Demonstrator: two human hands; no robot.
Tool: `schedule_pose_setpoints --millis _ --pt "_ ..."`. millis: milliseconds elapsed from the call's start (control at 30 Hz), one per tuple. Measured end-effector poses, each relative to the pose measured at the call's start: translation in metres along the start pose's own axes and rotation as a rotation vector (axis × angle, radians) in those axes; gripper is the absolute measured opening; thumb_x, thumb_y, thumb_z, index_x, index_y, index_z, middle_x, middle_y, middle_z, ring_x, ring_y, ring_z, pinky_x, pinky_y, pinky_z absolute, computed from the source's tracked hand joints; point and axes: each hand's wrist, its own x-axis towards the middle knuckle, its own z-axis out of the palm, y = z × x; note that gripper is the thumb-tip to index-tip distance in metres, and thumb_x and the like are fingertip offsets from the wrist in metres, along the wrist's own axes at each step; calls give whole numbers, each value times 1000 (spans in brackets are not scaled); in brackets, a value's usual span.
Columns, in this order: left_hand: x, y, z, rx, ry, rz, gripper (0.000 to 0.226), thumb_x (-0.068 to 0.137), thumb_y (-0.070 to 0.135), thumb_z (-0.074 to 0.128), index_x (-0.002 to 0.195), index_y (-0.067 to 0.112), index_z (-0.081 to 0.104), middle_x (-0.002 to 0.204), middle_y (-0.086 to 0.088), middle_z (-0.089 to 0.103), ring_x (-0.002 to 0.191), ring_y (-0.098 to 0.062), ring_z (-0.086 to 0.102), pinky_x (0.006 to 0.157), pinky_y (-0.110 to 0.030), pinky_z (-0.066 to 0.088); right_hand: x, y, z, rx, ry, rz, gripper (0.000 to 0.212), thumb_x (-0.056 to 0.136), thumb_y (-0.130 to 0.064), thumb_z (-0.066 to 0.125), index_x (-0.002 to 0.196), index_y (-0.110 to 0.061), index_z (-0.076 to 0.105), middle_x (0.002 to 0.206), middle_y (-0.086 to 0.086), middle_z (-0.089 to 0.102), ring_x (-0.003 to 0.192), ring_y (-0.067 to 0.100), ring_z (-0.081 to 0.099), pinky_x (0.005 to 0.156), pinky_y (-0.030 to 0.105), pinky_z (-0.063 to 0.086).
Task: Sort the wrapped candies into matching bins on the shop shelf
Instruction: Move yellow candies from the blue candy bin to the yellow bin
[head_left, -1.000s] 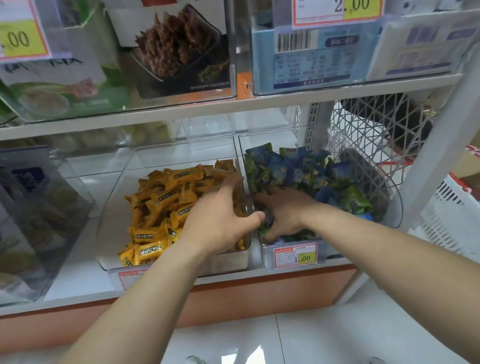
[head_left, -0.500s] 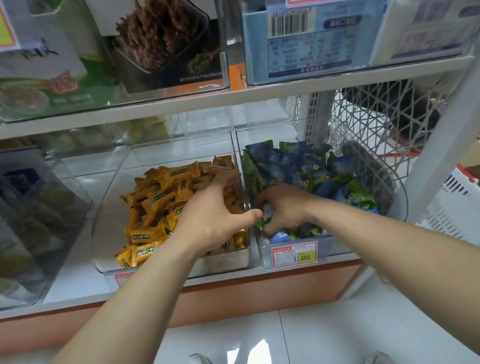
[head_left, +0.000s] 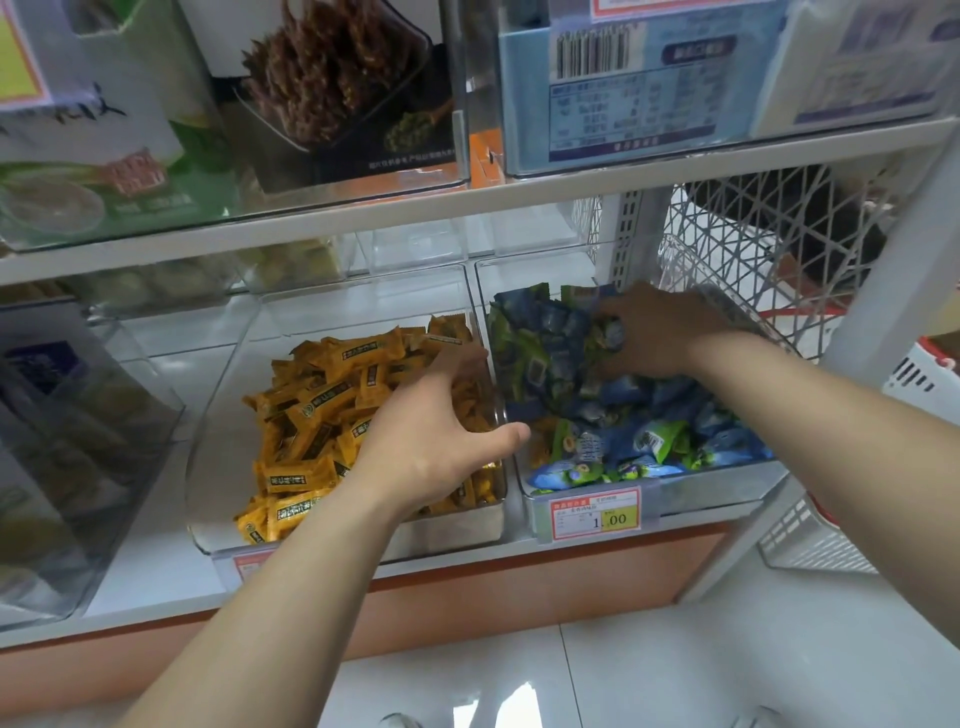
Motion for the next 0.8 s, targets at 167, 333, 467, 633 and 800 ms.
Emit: schedule_pose_setpoints --millis 167,333,467,633,800 --pt "0 -1 0 12 -1 -7 84 60 77 62 134 43 44 131 23 57 119 -5 55 95 -32 51 -15 -25 -13 -297 -36 -17 85 70 -79 65 144 -43 43 154 6 32 139 38 32 103 50 42" --pt "0 0 1 30 -4 -8 85 62 75 63 137 40 43 135 19 55 122 -8 53 97 -33 50 -40 -58 2 134 102 -322 31 84 -48 70 112 -35 67 107 -10 59 104 17 57 76 30 45" --pt "-2 1 1 19 2 -3 84 65 70 66 139 38 42 137 18 54 124 -8 52 98 -31 48 -48 -65 21 -38 -317 -415 45 84 -64 63 116 -33 69 107 -11 69 94 14 64 79 34 56" --pt "-2 1 0 14 -2 -10 84 63 72 63 137 40 42 137 18 54 125 -9 52 99 -34 49 -39 -56 28 -242 -286 -299 45 88 -65 52 76 -22 60 71 -4 61 66 16 58 54 28 46" --pt "-1 0 1 24 6 -9 80 63 71 63 134 42 42 131 20 56 121 -8 53 90 -26 48 -35 -57 43 -266 -70 -303 44 95 -61 48 80 -21 59 75 -1 59 67 22 56 61 33 51"
